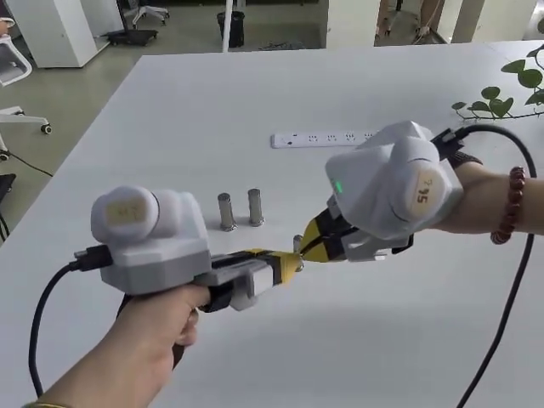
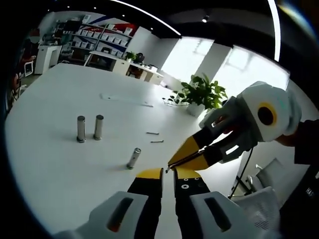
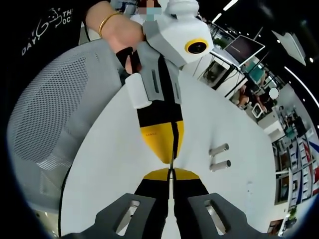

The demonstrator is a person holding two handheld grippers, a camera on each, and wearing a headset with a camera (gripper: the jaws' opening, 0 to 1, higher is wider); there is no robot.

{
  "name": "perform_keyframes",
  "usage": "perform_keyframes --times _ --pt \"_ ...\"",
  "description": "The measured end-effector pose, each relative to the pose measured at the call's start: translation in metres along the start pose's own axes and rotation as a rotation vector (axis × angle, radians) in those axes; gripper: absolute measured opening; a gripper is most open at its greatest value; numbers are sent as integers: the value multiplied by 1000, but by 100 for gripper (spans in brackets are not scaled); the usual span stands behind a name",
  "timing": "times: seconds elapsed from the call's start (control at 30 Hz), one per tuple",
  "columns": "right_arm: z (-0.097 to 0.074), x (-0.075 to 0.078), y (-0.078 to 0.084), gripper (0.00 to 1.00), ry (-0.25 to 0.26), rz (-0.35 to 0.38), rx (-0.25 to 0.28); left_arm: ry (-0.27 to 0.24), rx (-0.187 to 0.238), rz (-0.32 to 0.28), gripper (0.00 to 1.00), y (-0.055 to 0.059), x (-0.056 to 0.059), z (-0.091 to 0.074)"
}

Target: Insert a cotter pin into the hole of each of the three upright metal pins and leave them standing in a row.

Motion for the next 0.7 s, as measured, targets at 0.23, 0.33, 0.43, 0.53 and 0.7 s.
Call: perform_keyframes --times 0.23,0.33,0.43,0.53,0.7 --pt "1 0 -4 0 6 -14 1 9 18 -40 1 -1 1 0" --pt "2 0 -4 0 8 -17 0 10 21 -49 1 0 0 0" --pt "2 0 -5 0 7 -14 4 15 23 -52 0 0 -1 0" --pt "3 0 -5 0 11 -5 8 22 28 -52 0 0 -1 0" --pt "2 2 -4 0 19 8 16 27 30 -52 0 -1 -1 1"
Point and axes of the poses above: the centre of the closed fingertips' face, and the gripper's own axes: z roughly forward along the fingers, x roughly to its right, y roughly out of its underside, the point moved 1 cm from there along -z, roughly backward along the fingers, and after that the axes turned 3 degrees about x, right-handed, at the moved point
